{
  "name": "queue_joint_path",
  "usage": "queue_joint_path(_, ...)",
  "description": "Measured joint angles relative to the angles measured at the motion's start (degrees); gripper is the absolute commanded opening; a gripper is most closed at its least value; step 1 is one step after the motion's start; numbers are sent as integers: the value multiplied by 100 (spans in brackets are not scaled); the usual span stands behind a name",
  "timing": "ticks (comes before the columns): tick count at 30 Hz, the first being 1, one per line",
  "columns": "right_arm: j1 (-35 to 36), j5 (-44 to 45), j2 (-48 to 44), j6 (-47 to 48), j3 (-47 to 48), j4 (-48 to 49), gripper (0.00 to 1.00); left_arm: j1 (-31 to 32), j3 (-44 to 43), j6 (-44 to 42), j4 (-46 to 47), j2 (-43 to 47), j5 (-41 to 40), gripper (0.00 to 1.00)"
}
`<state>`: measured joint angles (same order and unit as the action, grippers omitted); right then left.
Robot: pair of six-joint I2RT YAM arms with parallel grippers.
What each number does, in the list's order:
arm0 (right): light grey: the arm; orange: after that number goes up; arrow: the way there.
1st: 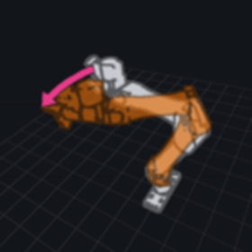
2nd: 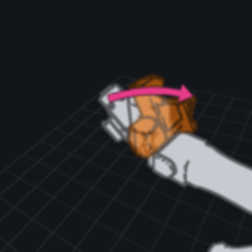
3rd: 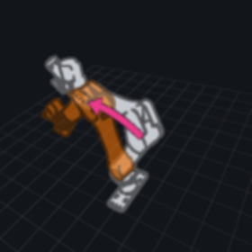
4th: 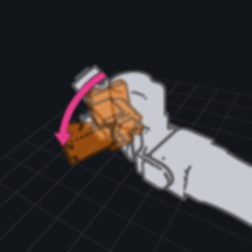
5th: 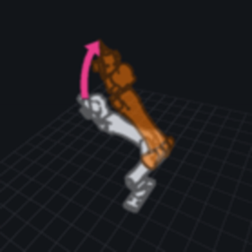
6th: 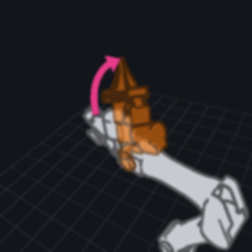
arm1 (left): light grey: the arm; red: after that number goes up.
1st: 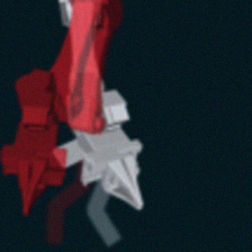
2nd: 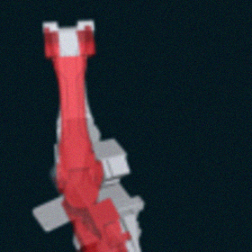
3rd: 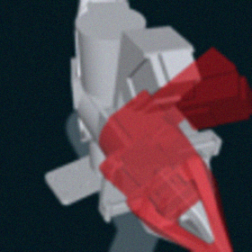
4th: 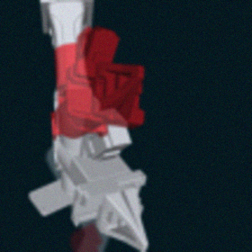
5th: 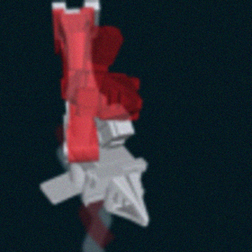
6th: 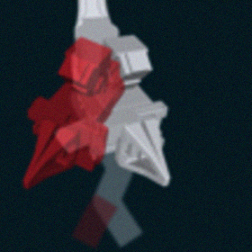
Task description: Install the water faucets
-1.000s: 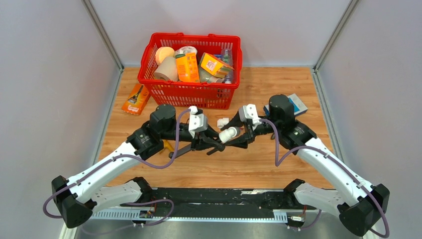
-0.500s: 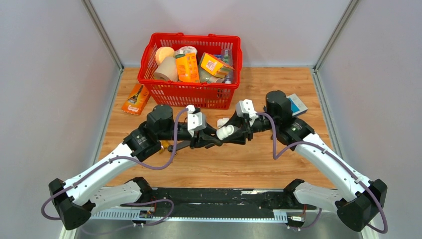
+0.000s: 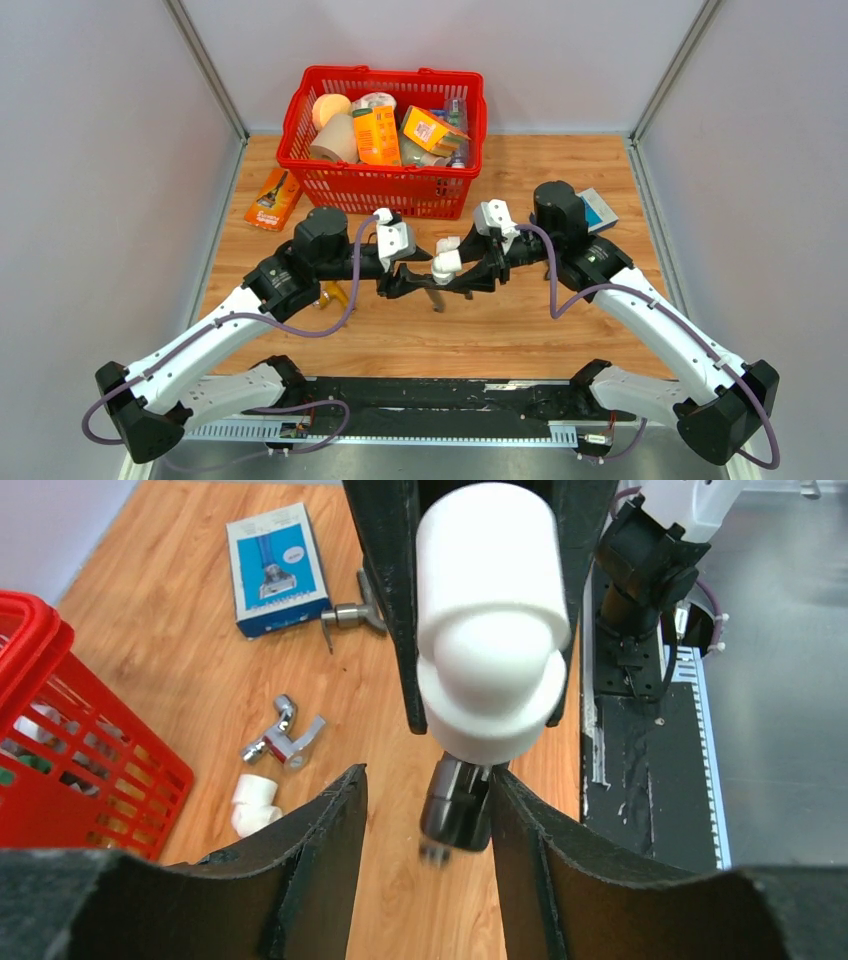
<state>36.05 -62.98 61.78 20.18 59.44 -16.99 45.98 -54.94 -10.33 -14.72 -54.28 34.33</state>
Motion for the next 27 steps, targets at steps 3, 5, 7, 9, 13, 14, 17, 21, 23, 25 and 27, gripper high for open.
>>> queue_joint_path(3,0,-52,0,-17,0,-33,0,-35,-68,-9,-74,-157,66,57)
queue_joint_path(5,0,-63,0,-26,2,-35,0,-39,-68,-7,-83,-256,125,57)
queue_joint_path(7,-2,-57,0,-24,7,-37,0,-52,-66,11,-76,-332,195,57)
queue_joint_path(9,-11,-57,0,-24,7,-35,0,-76,-42,61,-13,-341,258,57)
queue_joint_path(13,-11,-52,0,-22,7,-33,0,-144,179,236,317,-245,345,58)
queue_joint_path(14,-11,-50,0,-22,7,-35,0,-155,245,269,398,-208,361,58)
queue_joint_path(17,-11,-55,0,-24,7,-33,0,-177,417,345,555,-90,380,62)
queue_joint_path(21,-11,-59,2,-26,13,-33,0,-199,669,411,743,90,374,68)
queue_joint_path(23,-11,-61,2,-26,20,-33,0,-229,844,442,861,208,365,68)
queue_joint_path(25,-11,-63,2,-33,22,-33,0,-278,1008,474,981,297,378,68)
queue_joint_path(27,-11,-66,4,-39,22,-33,0,-328,1102,514,1117,313,439,69)
